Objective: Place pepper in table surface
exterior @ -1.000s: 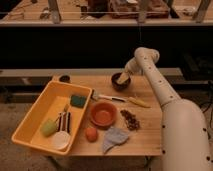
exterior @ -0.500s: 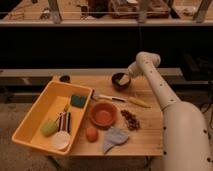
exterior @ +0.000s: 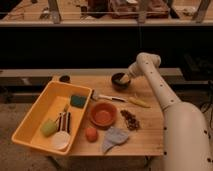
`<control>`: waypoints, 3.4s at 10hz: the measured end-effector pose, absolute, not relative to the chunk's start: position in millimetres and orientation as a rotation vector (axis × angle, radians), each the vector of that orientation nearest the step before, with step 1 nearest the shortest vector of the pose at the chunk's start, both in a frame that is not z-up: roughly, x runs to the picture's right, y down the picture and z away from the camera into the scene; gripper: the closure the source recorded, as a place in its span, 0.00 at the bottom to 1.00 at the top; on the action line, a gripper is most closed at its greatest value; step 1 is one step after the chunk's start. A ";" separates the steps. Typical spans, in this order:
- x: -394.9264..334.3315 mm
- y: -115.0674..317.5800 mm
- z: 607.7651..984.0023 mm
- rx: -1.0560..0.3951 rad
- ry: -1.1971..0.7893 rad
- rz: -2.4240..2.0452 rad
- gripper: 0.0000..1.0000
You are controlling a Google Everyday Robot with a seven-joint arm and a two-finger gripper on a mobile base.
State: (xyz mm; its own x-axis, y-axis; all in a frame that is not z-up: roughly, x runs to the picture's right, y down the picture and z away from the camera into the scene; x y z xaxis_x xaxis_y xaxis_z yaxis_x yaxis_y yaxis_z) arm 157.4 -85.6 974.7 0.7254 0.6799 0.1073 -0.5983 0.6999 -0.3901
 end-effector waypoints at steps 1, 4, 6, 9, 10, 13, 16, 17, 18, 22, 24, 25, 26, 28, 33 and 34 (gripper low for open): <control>155.0 -87.5 976.4 -0.348 -0.248 0.704 0.42; 145.8 -89.8 983.2 -0.374 -0.221 0.636 0.42; 147.8 -86.2 987.2 -0.391 -0.199 0.611 0.42; 151.9 -76.9 994.0 -0.413 -0.165 0.582 0.42; 153.3 -72.8 997.6 -0.420 -0.153 0.575 0.42; 150.4 -65.0 1004.7 -0.437 -0.138 0.559 0.42; 141.1 -58.9 1009.5 -0.450 -0.133 0.536 0.43; 137.8 -57.4 1010.7 -0.455 -0.133 0.528 0.50; 136.2 -56.6 1011.3 -0.459 -0.132 0.523 0.61; 131.2 -52.3 1011.6 -0.471 -0.136 0.499 0.98; 131.1 -51.7 1011.5 -0.472 -0.136 0.494 1.00; 131.2 -52.4 1011.2 -0.472 -0.138 0.496 1.00; 132.0 -52.9 1010.6 -0.473 -0.140 0.500 1.00; 142.4 -68.1 1001.9 -0.450 -0.145 0.520 1.00; 194.7 -145.0 931.7 -0.343 -0.177 0.547 1.00; 209.0 -146.7 927.8 -0.342 -0.181 0.573 1.00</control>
State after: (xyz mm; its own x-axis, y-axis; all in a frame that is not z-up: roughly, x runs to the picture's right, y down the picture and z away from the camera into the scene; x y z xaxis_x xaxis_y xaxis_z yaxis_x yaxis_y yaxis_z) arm 209.0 -146.7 927.8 0.8266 0.5581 0.0728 -0.4988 0.7862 -0.3649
